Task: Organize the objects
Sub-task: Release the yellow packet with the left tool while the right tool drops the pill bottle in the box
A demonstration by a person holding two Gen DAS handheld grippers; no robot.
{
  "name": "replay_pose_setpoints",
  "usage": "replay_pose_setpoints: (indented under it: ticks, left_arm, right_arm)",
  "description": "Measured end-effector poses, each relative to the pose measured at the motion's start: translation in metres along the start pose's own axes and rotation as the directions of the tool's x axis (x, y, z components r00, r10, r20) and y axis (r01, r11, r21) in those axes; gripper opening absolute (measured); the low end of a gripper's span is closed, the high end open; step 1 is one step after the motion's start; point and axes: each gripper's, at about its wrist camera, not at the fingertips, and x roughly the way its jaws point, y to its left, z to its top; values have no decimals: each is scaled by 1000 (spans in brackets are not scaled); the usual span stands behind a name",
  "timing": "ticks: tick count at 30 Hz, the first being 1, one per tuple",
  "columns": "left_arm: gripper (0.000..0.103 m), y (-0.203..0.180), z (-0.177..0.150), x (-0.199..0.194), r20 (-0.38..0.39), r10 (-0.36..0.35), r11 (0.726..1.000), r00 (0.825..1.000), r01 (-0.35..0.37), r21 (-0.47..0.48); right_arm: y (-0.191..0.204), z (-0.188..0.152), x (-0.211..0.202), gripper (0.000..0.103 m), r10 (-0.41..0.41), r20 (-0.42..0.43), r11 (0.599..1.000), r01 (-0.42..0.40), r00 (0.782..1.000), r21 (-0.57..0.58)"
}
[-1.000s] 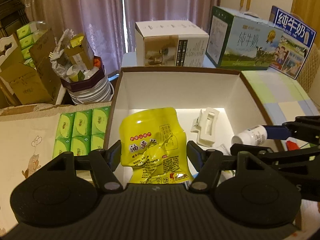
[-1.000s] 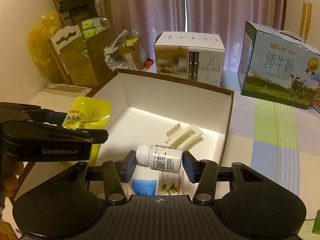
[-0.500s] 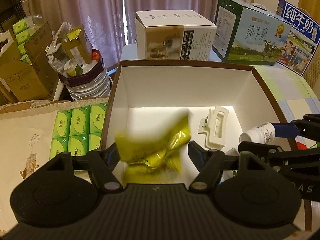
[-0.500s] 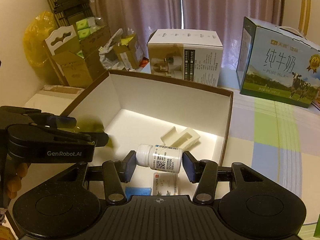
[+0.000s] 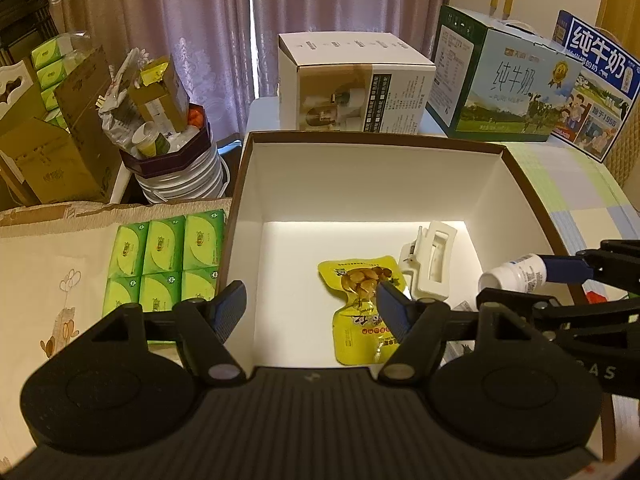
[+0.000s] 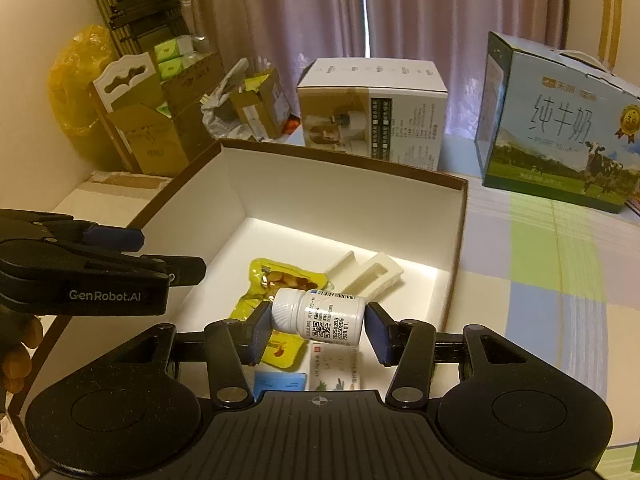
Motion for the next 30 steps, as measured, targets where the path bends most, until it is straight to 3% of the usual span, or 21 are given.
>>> replay_pose_setpoints:
  ticks: [8,14,30]
  left_arm:
    - [69,5,-3,-9,5,-1,1000,1000,1,-23]
    - [73,5,-5,-17,13,-8,999,1000,8,-35]
    - [83,-2,-17,-52,42,-40,998,998,42,-53]
  right_arm:
    - [3,7,-3,48,50,48,999,-50,998,5]
    - [-4,8,-11,50,39,49,999,-41,998,35]
    - [-11,-20,-51,53,49,59,994,-54,997,95]
